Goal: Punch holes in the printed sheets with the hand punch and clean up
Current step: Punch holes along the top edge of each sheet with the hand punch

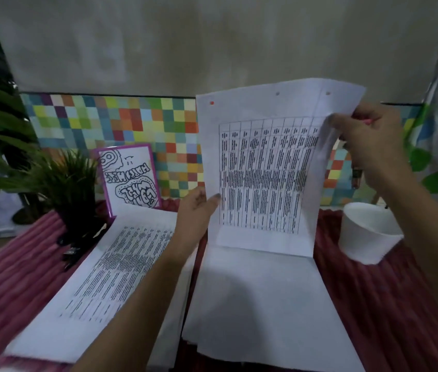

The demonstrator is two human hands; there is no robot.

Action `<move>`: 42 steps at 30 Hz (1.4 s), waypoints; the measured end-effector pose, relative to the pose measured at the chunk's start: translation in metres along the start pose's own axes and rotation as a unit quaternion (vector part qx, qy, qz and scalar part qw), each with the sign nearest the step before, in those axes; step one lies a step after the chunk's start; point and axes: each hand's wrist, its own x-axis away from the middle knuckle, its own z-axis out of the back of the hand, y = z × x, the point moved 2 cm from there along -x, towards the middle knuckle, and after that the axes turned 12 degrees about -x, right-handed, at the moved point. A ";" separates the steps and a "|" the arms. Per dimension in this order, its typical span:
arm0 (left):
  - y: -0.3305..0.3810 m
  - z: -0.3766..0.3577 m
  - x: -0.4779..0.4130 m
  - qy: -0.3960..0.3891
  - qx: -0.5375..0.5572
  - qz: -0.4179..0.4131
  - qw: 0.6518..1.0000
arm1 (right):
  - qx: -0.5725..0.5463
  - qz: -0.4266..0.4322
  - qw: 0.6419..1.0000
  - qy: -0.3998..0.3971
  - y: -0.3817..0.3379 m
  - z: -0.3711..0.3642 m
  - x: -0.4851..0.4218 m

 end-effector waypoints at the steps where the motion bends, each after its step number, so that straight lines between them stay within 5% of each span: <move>1: 0.000 0.000 -0.003 0.004 -0.002 -0.003 1.000 | -0.003 0.005 1.000 -0.009 -0.006 0.000 0.001; 9: 0.001 0.007 0.000 -0.001 0.017 0.034 0.999 | 0.000 0.015 1.000 0.000 -0.029 -0.010 0.000; 15: 0.052 0.109 0.008 0.062 0.003 0.030 0.998 | 0.097 -0.007 0.995 -0.026 -0.041 -0.055 -0.035; 18: 0.066 0.172 0.028 0.087 -0.042 0.082 0.992 | 0.153 -0.064 0.977 -0.131 -0.035 -0.102 -0.036; 21: 0.060 0.215 0.064 0.102 -0.220 0.120 0.963 | 0.178 -0.173 0.934 -0.255 -0.008 -0.158 -0.006; 28: -0.029 0.238 0.114 0.085 -0.396 0.181 0.896 | 0.235 -0.266 0.829 -0.432 0.095 -0.240 0.074; 39: -0.046 0.231 0.115 0.108 -0.545 0.128 0.821 | 0.381 -0.218 0.845 -0.305 0.128 -0.249 0.099; 42: -0.043 0.225 0.110 0.102 -0.529 0.124 0.833 | 0.461 -0.189 0.808 -0.313 0.119 -0.249 0.100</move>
